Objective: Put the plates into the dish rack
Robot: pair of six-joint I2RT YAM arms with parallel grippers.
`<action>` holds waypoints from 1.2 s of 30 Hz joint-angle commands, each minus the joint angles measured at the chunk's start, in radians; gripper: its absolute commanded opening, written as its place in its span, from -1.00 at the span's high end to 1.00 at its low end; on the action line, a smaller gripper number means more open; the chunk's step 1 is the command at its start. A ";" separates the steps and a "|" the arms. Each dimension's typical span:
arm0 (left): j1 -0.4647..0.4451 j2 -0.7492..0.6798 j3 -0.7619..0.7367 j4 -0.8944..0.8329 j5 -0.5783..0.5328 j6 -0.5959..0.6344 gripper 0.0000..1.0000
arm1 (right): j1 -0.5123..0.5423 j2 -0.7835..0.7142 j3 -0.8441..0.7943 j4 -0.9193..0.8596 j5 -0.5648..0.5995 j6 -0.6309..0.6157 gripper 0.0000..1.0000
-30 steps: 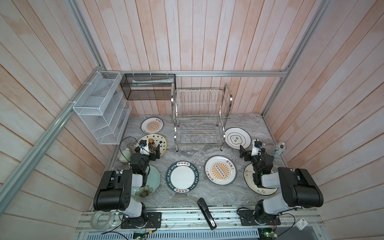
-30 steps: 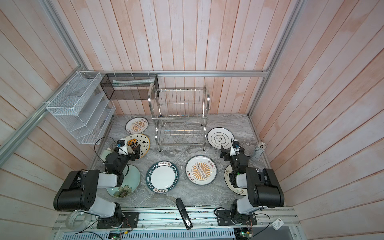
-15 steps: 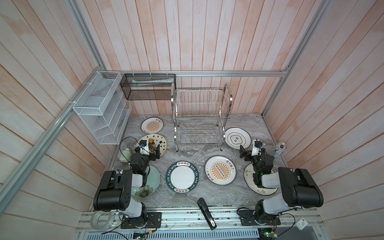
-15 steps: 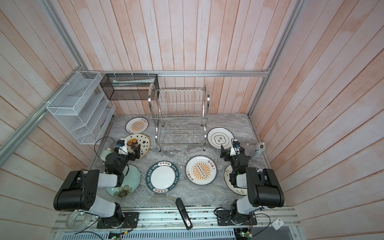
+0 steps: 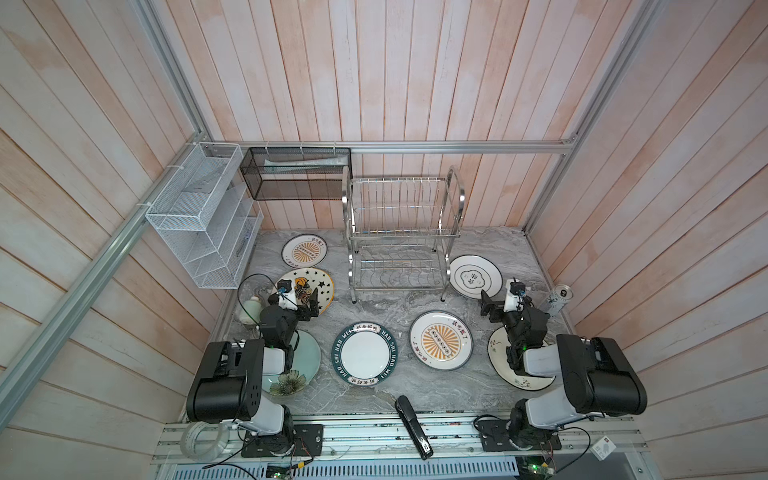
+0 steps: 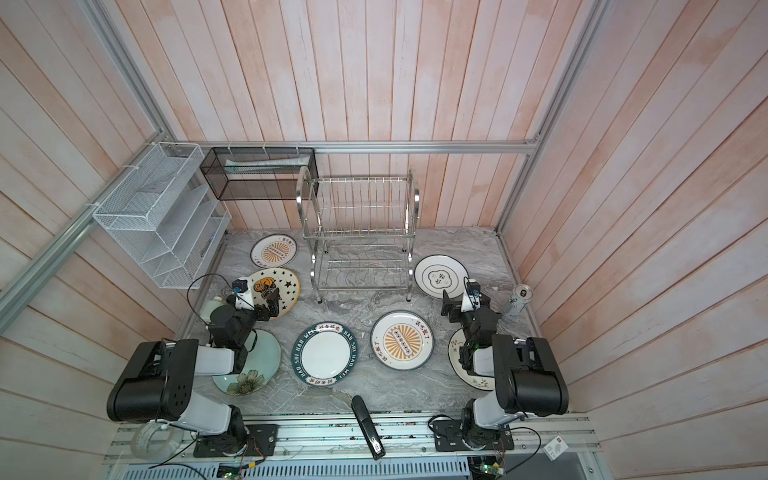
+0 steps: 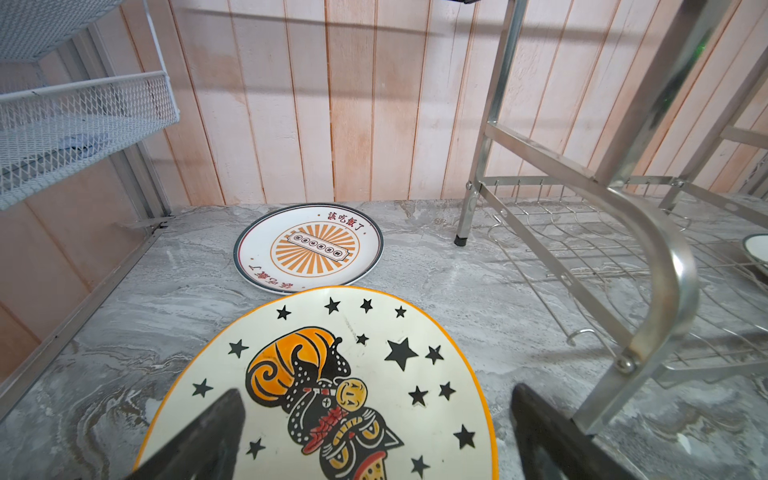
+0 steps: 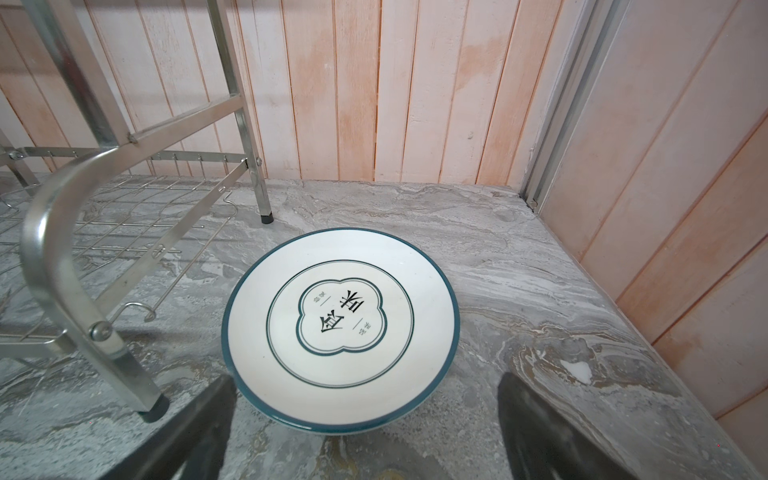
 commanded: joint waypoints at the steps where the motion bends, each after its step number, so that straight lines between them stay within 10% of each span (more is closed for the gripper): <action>1: 0.005 0.014 0.007 0.001 -0.011 -0.009 -1.00 | 0.014 -0.013 0.029 -0.016 0.134 0.049 -0.96; 5: 0.003 0.010 0.003 0.007 -0.023 -0.009 -1.00 | 0.019 -0.074 0.203 -0.416 0.201 0.085 -0.96; 20: -0.033 -0.377 0.172 -0.534 -0.318 -0.216 -1.00 | 0.069 -0.179 0.203 -0.442 0.296 0.121 -0.86; 36: -0.227 -0.588 0.526 -1.047 -0.115 -0.404 -1.00 | 0.132 -0.540 0.286 -0.908 -0.014 0.403 -0.79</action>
